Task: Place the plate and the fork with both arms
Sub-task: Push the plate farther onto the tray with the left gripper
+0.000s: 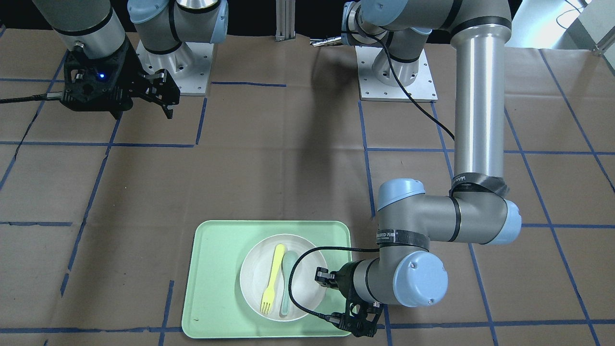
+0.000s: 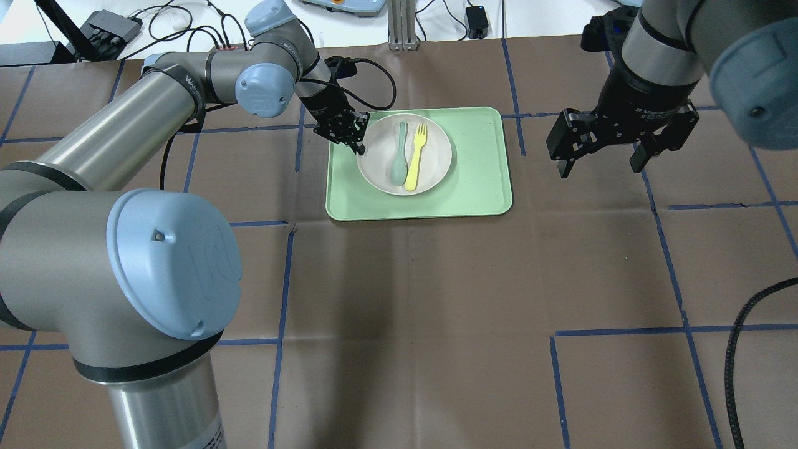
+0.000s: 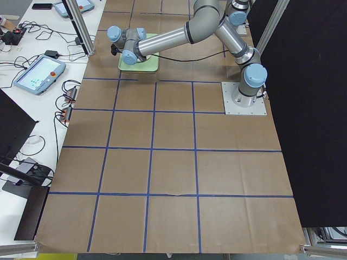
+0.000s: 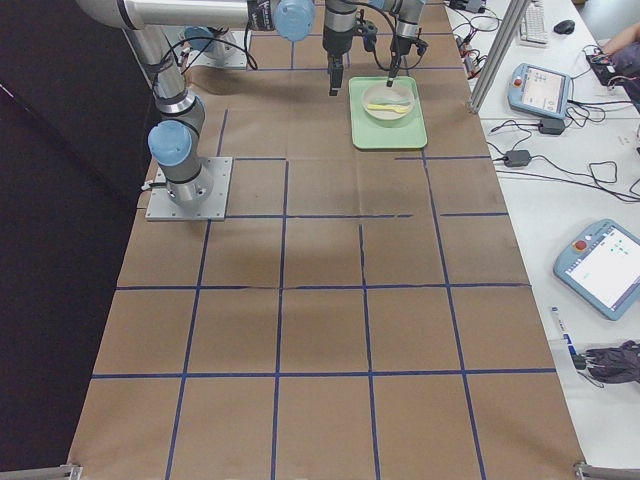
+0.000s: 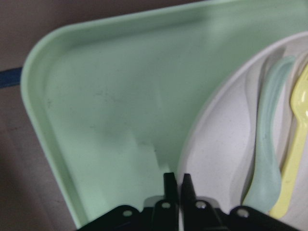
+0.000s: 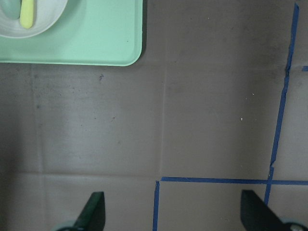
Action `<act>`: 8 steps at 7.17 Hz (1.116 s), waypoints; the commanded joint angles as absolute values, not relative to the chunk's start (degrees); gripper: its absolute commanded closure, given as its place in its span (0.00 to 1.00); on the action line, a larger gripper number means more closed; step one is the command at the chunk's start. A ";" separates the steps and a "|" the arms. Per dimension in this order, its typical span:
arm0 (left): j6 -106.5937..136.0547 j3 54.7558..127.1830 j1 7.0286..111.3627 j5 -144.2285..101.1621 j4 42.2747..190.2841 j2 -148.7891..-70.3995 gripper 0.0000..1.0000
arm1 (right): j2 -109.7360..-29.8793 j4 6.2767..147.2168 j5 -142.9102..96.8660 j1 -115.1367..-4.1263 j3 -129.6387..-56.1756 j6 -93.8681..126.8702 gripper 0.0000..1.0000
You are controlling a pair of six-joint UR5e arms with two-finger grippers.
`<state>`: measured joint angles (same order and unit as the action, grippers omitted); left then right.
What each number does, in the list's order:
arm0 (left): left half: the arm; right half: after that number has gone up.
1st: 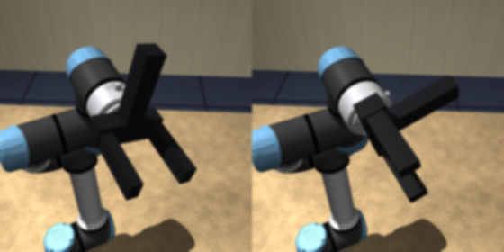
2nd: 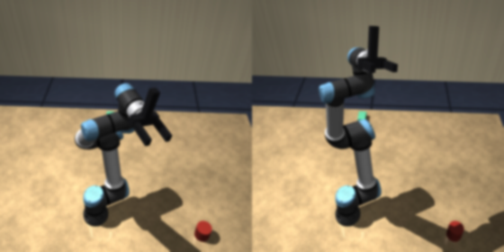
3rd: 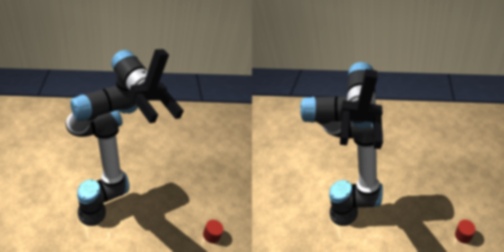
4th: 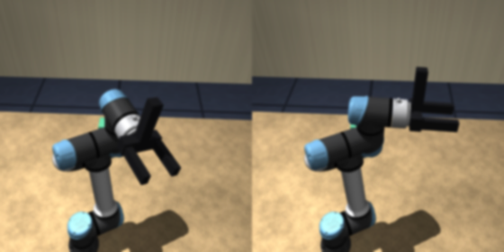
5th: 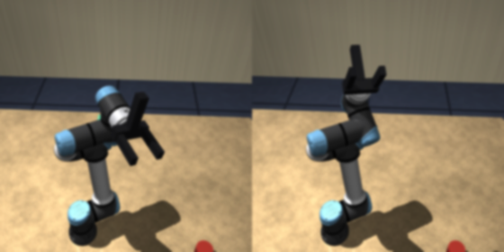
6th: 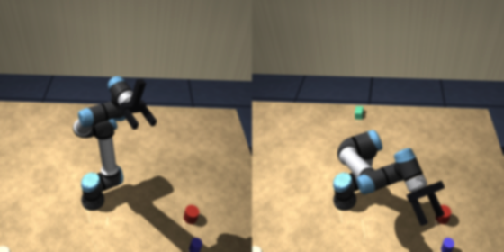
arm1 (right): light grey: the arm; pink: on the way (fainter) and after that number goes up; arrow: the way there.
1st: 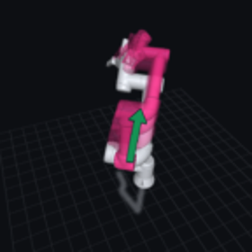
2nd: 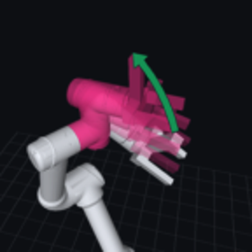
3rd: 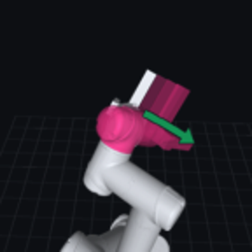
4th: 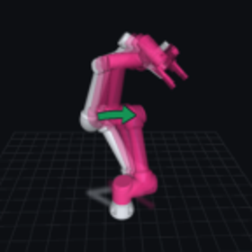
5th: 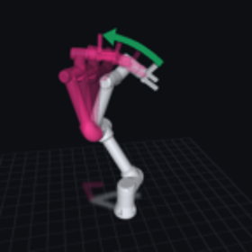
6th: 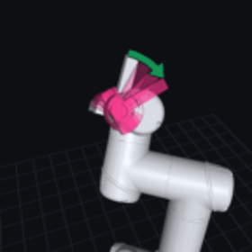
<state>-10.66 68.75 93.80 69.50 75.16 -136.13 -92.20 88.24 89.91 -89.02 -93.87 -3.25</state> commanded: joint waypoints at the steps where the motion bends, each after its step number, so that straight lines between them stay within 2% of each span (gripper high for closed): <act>1: -11.42 68.99 93.95 69.52 75.41 -136.06 0.89 | -92.20 88.24 89.91 -89.03 -93.87 -3.25 0.00; 8: -13.27 68.64 93.96 69.43 75.15 -136.23 0.85 | -92.20 88.24 89.82 -89.03 -93.87 -3.25 0.00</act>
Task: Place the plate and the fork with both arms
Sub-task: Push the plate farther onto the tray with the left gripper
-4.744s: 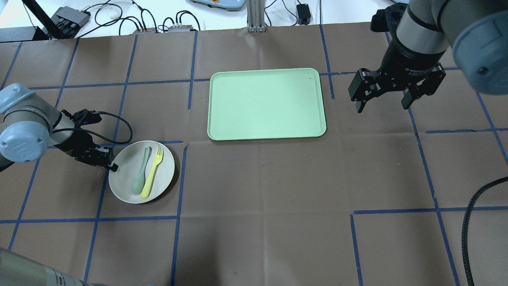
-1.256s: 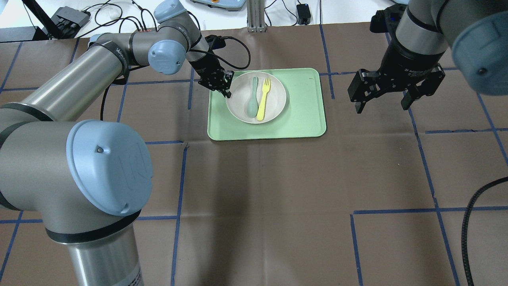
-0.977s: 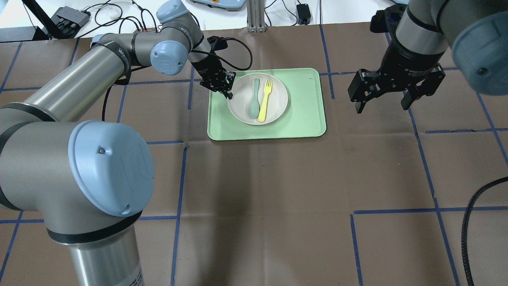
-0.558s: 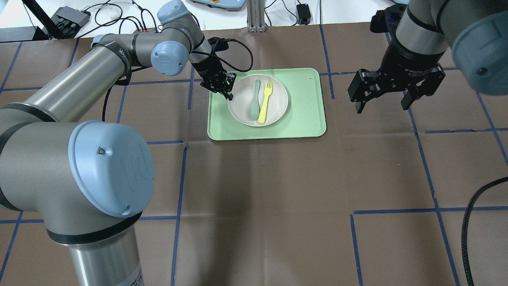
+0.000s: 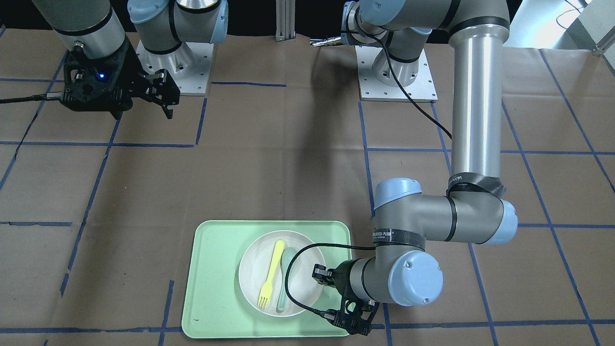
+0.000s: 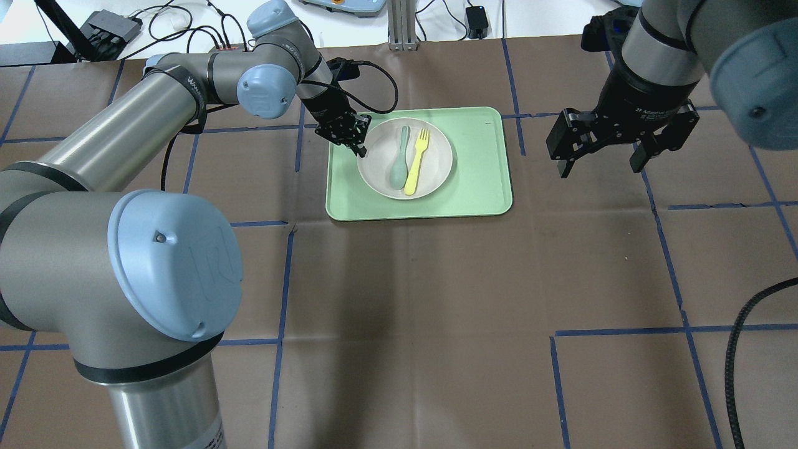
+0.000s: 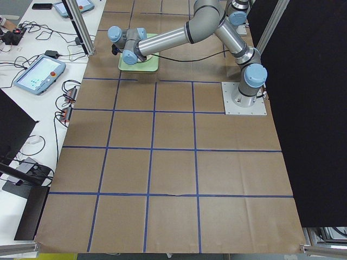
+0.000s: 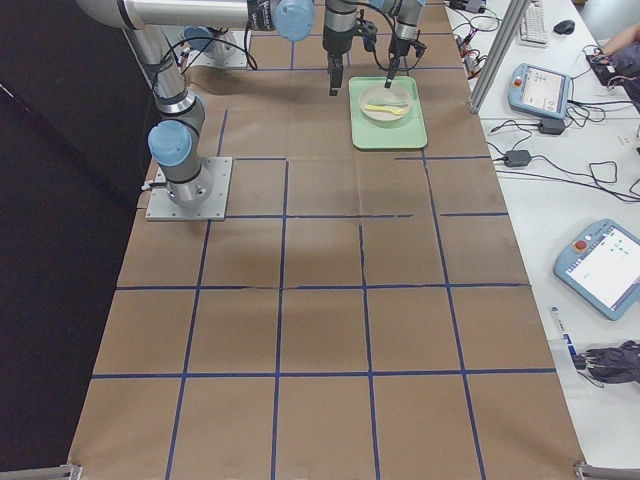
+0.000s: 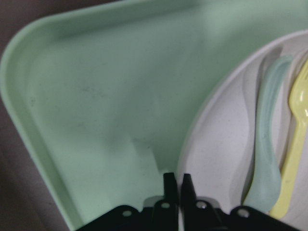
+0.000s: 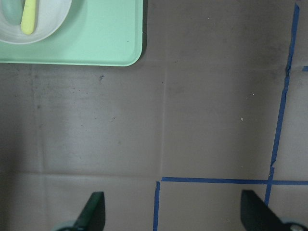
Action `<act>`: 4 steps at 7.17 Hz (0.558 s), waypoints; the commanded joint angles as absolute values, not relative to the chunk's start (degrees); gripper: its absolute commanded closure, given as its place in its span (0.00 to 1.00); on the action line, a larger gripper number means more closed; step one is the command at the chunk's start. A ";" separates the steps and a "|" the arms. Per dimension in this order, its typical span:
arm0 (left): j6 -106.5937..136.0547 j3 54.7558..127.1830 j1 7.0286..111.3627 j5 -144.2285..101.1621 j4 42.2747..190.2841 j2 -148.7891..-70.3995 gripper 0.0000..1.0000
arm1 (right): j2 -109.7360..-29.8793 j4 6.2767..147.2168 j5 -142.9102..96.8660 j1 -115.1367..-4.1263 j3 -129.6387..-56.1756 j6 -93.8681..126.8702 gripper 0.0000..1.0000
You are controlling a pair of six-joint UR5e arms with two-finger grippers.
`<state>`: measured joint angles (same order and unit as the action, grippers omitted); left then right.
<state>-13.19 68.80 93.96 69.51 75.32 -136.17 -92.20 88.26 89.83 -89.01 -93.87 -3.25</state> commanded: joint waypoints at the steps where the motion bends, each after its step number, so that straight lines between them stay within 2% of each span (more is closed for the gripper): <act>1: -14.23 68.29 93.96 69.43 74.97 -136.23 0.86 | -92.20 88.24 89.82 -89.03 -93.87 -3.25 0.00; 4: -15.03 67.85 93.96 69.17 74.27 -136.93 0.85 | -92.20 88.24 89.82 -89.03 -93.87 -3.25 0.00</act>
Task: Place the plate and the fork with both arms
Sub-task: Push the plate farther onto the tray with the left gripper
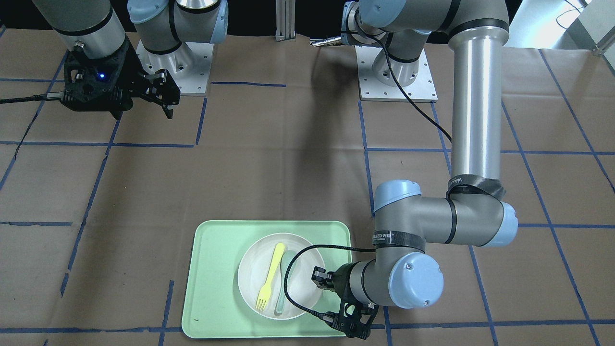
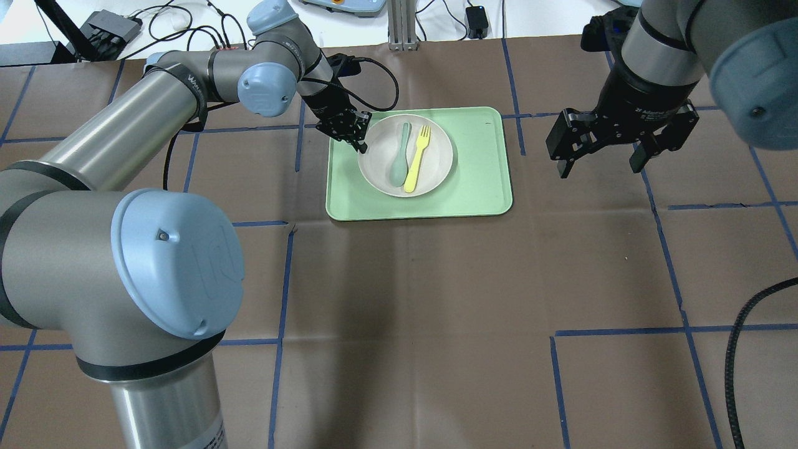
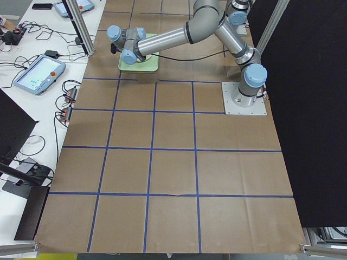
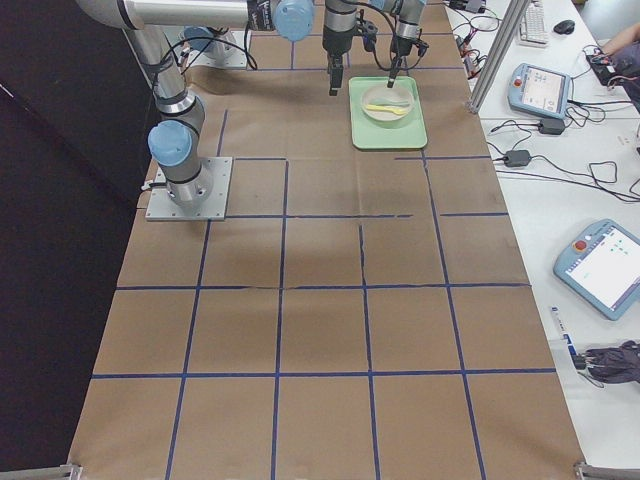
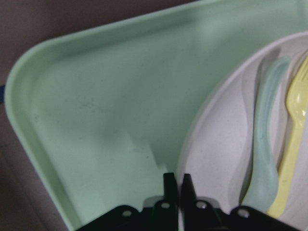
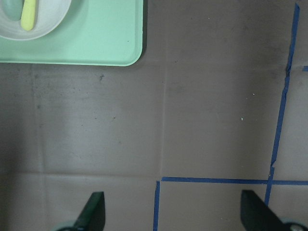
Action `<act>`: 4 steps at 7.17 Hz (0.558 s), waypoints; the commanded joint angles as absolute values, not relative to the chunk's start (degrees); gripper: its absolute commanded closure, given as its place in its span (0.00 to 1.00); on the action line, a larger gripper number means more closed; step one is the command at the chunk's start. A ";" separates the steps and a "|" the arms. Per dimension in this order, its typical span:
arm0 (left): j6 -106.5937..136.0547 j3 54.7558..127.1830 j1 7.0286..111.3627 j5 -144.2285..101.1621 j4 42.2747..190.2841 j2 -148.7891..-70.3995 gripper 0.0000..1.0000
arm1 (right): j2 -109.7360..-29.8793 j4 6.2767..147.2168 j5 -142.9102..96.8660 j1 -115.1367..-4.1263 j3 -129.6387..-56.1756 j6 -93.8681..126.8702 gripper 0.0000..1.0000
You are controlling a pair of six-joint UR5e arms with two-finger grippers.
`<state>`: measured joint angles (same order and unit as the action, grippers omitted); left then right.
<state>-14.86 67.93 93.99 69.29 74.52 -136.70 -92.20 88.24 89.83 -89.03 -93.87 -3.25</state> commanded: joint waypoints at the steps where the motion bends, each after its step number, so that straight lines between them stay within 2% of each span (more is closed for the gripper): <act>1: -15.03 67.85 93.96 69.08 74.27 -136.93 0.70 | -92.20 88.24 89.82 -89.03 -93.87 -3.25 0.00; 3: -14.86 67.68 93.96 69.17 74.44 -136.32 0.13 | -92.20 88.24 89.82 -88.95 -93.87 -3.25 0.00; 4: -14.24 66.89 93.96 69.26 76.53 -134.49 0.00 | -92.20 88.24 89.82 -88.95 -93.87 -3.25 0.00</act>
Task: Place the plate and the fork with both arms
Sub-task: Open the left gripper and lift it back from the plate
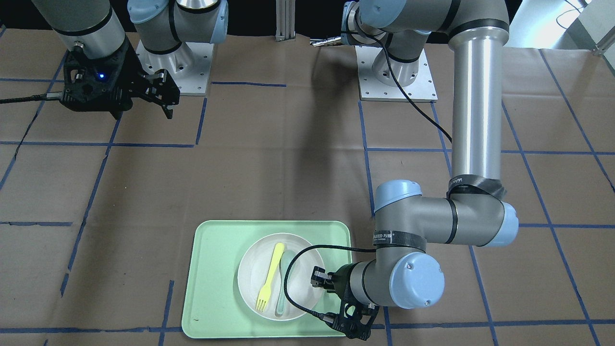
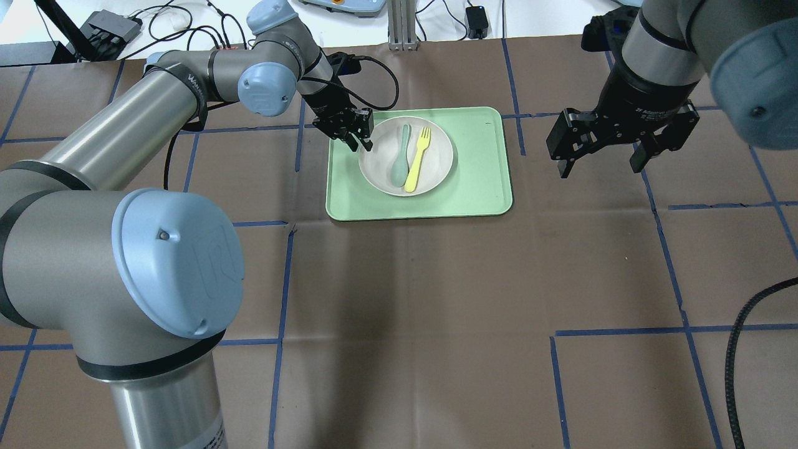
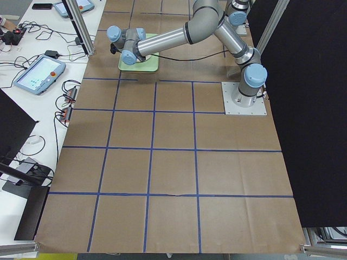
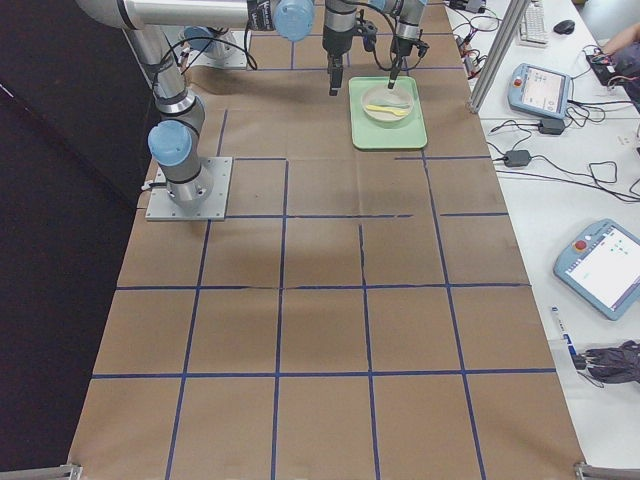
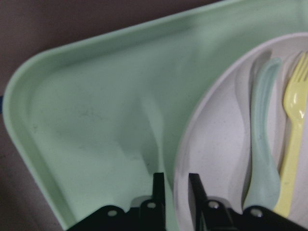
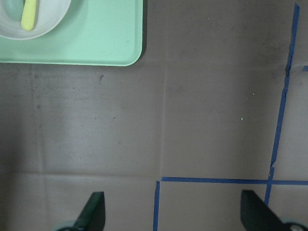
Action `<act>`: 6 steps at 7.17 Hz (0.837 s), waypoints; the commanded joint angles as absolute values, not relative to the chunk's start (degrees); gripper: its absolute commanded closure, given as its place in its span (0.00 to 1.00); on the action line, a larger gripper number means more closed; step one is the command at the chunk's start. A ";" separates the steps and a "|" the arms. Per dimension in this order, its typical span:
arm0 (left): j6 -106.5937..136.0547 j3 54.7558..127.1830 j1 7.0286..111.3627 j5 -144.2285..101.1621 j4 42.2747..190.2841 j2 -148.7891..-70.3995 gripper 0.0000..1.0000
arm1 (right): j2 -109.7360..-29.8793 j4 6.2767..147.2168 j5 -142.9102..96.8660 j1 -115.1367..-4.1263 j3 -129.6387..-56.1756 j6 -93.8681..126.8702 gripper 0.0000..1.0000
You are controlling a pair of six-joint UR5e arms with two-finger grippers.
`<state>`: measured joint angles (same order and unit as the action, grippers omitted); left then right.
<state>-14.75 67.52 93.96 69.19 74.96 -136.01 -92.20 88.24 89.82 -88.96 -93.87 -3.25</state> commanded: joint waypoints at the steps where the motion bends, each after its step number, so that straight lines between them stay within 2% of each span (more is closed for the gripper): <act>1: -14.06 66.36 93.87 70.13 81.16 -130.64 0.00 | -92.20 88.24 89.82 -88.95 -93.87 -3.25 0.00; 3: -12.31 66.45 93.78 81.59 89.42 -121.77 0.00 | -92.20 88.33 89.91 -88.95 -93.87 -3.25 0.00; 6: -9.58 68.72 92.81 84.61 107.88 -105.95 0.00 | -92.20 88.33 89.82 -88.95 -93.87 -3.25 0.00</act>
<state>-10.04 67.61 93.14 82.41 101.29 -112.01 -92.20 88.27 89.83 -88.94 -93.90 -3.25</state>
